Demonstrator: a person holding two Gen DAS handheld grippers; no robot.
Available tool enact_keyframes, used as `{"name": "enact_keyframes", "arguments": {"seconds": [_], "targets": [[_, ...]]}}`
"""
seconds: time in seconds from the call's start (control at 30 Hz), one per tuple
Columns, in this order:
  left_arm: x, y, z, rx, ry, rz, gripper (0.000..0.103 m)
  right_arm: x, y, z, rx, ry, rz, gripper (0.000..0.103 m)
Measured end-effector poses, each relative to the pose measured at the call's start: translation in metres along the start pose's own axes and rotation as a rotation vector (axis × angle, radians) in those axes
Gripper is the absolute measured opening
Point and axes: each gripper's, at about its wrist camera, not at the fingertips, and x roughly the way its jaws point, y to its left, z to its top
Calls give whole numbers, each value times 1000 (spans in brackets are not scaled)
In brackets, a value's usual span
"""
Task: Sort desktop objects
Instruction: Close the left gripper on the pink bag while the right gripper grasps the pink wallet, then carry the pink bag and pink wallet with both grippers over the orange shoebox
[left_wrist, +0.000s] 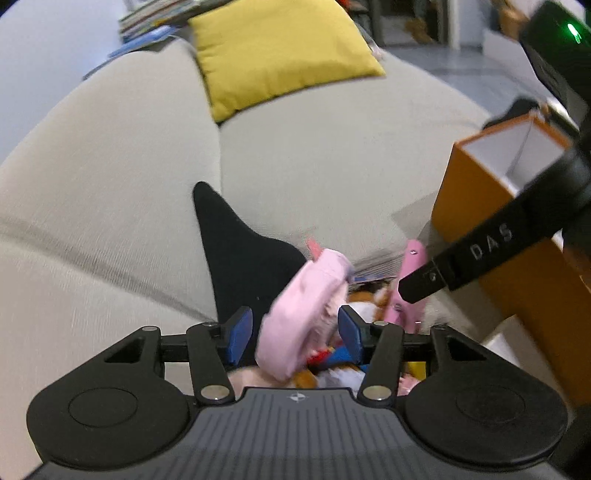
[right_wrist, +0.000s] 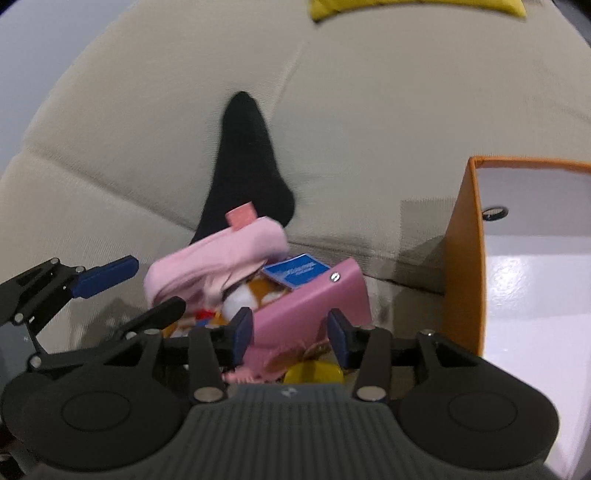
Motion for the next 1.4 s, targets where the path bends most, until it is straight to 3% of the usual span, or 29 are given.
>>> {"name": "enact_keyframes", "arguments": {"seconds": [0.23,0.37,0.43,0.57,0.8,0.93,1.1,1.27,1.4], "targets": [[31,5,14,73,75,-75,60,31,-7,10,130,65,8,58],[35,12,18,53,112,-124,57,30,-6,5,158,99,37,54],[36,12,16,35,150,-164,49,23,-5,1,129,89,44,49],[32,12,12,18,178,-169,46,4,-6,-5,62,75,38,39],[39,8,18,-20,203,-157,35,11,4,-8,-3,62,-39,38],[28,22,12,-147,157,-130,31,18,-2,-4,31,45,-14,36],[-10,39,8,-291,45,-98,30,4,6,-9,-50,-11,-29,20],[-50,39,10,-371,-42,-86,29,-34,13,-14,-110,-99,-1,18],[-86,32,13,-446,-130,-129,29,-83,9,-20,-142,-169,51,18]]}}
